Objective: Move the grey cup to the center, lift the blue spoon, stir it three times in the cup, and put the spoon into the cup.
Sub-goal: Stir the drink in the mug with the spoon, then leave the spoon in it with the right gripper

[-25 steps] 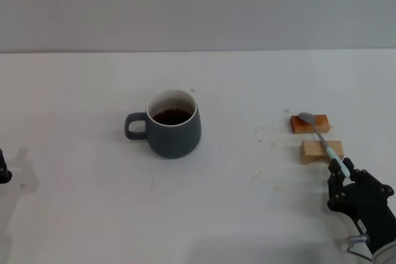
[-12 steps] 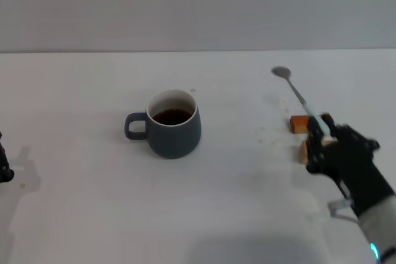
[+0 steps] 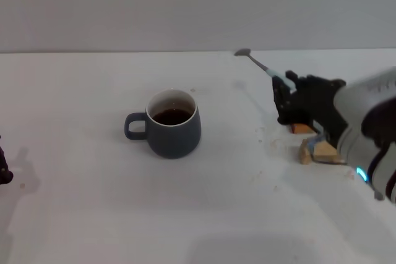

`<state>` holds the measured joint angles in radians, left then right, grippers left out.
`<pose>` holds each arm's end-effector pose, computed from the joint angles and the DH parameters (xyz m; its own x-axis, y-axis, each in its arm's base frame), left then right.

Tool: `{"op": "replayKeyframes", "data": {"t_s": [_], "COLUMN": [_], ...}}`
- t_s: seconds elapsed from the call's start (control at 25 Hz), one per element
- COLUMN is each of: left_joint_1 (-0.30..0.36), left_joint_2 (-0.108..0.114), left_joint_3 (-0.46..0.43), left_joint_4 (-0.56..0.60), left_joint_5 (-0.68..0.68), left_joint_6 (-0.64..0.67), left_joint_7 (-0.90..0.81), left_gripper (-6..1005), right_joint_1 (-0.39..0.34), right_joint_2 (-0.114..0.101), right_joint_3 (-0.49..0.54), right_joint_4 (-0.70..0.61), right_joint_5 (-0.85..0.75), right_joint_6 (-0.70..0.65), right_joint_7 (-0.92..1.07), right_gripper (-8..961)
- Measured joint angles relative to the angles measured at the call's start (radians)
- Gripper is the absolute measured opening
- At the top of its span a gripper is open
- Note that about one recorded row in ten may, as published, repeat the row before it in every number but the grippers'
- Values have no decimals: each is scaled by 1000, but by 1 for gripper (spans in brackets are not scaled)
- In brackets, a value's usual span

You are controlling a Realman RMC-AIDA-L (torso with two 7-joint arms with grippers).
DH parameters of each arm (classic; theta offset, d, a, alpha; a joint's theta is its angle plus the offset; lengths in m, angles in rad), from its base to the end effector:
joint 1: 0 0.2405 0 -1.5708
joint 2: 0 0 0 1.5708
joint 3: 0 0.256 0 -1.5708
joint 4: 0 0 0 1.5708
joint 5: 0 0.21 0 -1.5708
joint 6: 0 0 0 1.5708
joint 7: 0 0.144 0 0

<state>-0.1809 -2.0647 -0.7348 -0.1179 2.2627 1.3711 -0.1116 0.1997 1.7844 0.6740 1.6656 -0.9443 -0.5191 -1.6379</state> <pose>-0.3824 0.2320 -0.0007 0.7670 -0.0232 0.6412 0.6390 -0.0635 -0.7666 0.1567 0.2928 -0.0383 0.8066 -0.2358 -0.5421 -0.5874 -0.4232 -0.6898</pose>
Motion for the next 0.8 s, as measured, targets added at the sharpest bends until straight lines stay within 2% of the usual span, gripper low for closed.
{"op": "replayKeyframes", "data": {"t_s": [0.04,0.08,0.12,0.16,0.2,0.28,0.32,0.36,0.4,0.44,0.48,0.56,0.6,0.72,0.76,0.8], "left_joint_1": [0,0,0,-2,-2,-3,-4,-4,-4,-4,-4,-5,-5,-5,-5,-5], "left_joint_2": [0,0,0,0,0,0,0,-1,-1,-1,-2,-3,-3,-3,-3,-3], "left_joint_3": [0,0,0,0,0,0,0,0,0,0,0,0,0,0,0,0], "left_joint_4": [0,1,2,2,2,3,3,3,3,3,3,3,3,3,2,2], "left_joint_5": [0,0,0,0,0,0,0,0,0,0,0,0,0,0,0,0], "left_joint_6": [-1,-3,-4,-6,-6,-11,-13,-17,-17,-19,-20,-21,-21,-21,-22,-22], "left_joint_7": [0,0,0,2,2,5,7,7,7,8,8,8,8,8,8,8], "left_gripper": [-2,-2,-2,-2,-2,-2,-2,-2,-2,-2,-2,-2,-2,-2,-2,-2], "right_joint_1": [13,13,23,40,40,46,38,5,5,-35,-35,-75,-75,-90,-91,-91], "right_joint_2": [-15,-15,-20,-12,-12,24,54,118,118,177,177,231,231,254,276,276], "right_joint_3": [18,18,26,42,42,62,72,98,98,128,128,167,167,203,225,225], "right_joint_4": [58,58,84,120,120,131,127,107,107,86,86,52,52,17,-9,-9], "right_joint_5": [123,123,201,340,340,444,467,464,464,429,429,381,381,346,306,306], "right_joint_6": [-13,-13,-31,-67,-67,-101,-109,-110,-110,-101,-101,-57,-57,3,11,11], "right_joint_7": [-137,-137,-223,-393,-393,-579,-653,-755,-755,-827,-827,-885,-885,-889,-889,-889], "right_gripper": [160,161,161,161,161,161,161,161,161,161,161,161,161,160,160,160]}}
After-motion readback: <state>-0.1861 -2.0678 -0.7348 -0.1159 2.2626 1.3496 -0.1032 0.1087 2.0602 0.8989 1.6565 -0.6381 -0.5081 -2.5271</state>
